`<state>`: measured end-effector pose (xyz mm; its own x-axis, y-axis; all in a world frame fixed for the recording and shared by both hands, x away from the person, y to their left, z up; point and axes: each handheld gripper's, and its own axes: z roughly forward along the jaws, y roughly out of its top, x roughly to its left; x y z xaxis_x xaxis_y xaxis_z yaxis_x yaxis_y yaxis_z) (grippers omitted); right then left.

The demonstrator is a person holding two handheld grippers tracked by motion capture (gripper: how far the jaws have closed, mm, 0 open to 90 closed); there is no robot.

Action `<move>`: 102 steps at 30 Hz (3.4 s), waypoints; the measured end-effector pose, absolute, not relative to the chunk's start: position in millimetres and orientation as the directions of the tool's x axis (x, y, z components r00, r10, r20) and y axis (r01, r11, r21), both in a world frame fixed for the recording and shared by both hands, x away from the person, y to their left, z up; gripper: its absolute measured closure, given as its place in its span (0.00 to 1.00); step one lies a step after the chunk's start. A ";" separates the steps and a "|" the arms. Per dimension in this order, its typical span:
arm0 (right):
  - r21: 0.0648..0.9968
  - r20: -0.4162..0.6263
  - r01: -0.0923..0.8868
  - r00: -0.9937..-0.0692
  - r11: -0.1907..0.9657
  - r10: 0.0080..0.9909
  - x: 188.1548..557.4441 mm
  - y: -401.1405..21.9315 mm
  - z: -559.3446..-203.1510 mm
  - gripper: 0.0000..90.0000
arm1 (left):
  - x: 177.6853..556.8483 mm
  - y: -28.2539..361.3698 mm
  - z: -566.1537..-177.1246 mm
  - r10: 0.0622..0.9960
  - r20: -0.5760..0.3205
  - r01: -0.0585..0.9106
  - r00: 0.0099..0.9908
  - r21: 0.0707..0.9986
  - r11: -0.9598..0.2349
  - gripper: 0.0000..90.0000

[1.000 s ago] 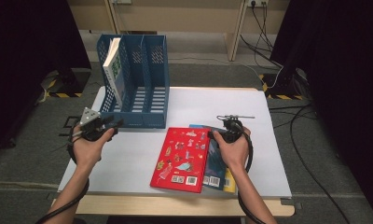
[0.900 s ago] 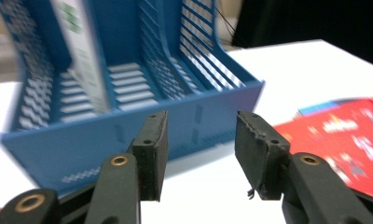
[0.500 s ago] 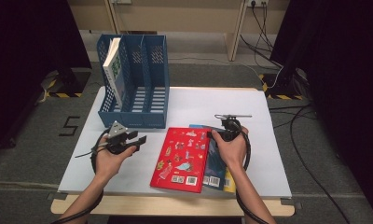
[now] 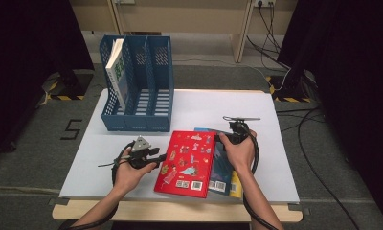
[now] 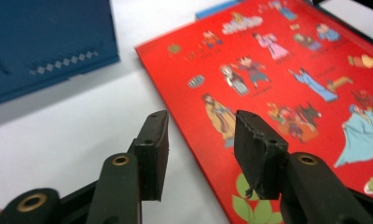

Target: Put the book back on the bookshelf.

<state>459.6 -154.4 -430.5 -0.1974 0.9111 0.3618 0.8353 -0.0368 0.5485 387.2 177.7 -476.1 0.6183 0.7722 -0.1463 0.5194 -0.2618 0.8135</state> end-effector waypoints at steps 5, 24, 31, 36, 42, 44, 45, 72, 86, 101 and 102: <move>0.542 0.359 0.840 -0.200 -0.029 0.912 466.9 -149.9 -427.4 0.53 | 386.5 173.9 -481.6 0.765 -0.149 0.524 0.626 0.807 -0.271 0.64; 0.522 0.384 0.852 -0.196 -0.037 0.902 478.9 -144.5 -427.6 0.52 | 392.5 175.9 -489.6 0.779 -0.243 0.583 0.578 0.791 -0.186 0.67; 0.499 0.394 0.865 -0.181 -0.044 0.901 485.4 -141.7 -433.8 0.52 | 392.1 174.2 -492.3 0.777 -0.242 0.587 0.582 0.786 -0.195 0.67; 0.491 0.401 0.870 -0.177 -0.048 0.899 489.7 -140.2 -436.3 0.52 | 392.1 174.1 -493.2 0.775 -0.241 0.585 0.584 0.787 -0.195 0.67; 0.487 0.408 0.872 -0.174 -0.053 0.896 493.9 -138.4 -436.3 0.52 | 391.9 173.5 -493.1 0.773 -0.236 0.583 0.589 0.786 -0.204 0.68; 0.484 0.413 0.873 -0.169 -0.059 0.895 494.9 -138.1 -436.6 0.52 | 392.2 173.8 -493.4 0.772 -0.243 0.586 0.587 0.785 -0.199 0.68; 0.489 0.414 0.870 -0.174 -0.057 0.894 495.3 -138.5 -437.1 0.52 | 392.4 174.1 -493.5 0.771 -0.245 0.587 0.587 0.785 -0.198 0.68; 0.454 0.475 0.888 -0.169 -0.076 0.864 493.5 -139.4 -438.2 0.55 | 390.3 173.1 -494.3 0.772 -0.234 0.575 0.591 0.793 -0.199 0.70; 0.399 0.503 0.911 -0.121 -0.106 0.855 500.9 -145.6 -439.4 0.69 | 390.1 172.4 -494.3 0.770 -0.227 0.568 0.596 0.797 -0.205 0.71; 0.394 0.541 0.904 -0.081 -0.167 0.837 499.3 -149.1 -435.9 0.81 | 389.1 172.3 -492.8 0.781 -0.210 0.569 0.588 0.793 -0.216 0.69; 0.393 0.548 0.903 -0.077 -0.174 0.833 499.2 -149.6 -435.4 0.82 | 389.3 172.4 -492.9 0.783 -0.212 0.570 0.586 0.794 -0.212 0.68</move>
<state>499.2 -149.6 -435.4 -0.0773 0.8331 0.5477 0.9030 -0.1744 0.3927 389.3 172.4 -492.9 0.5855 0.7826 -0.2116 0.5697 -0.2115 0.7942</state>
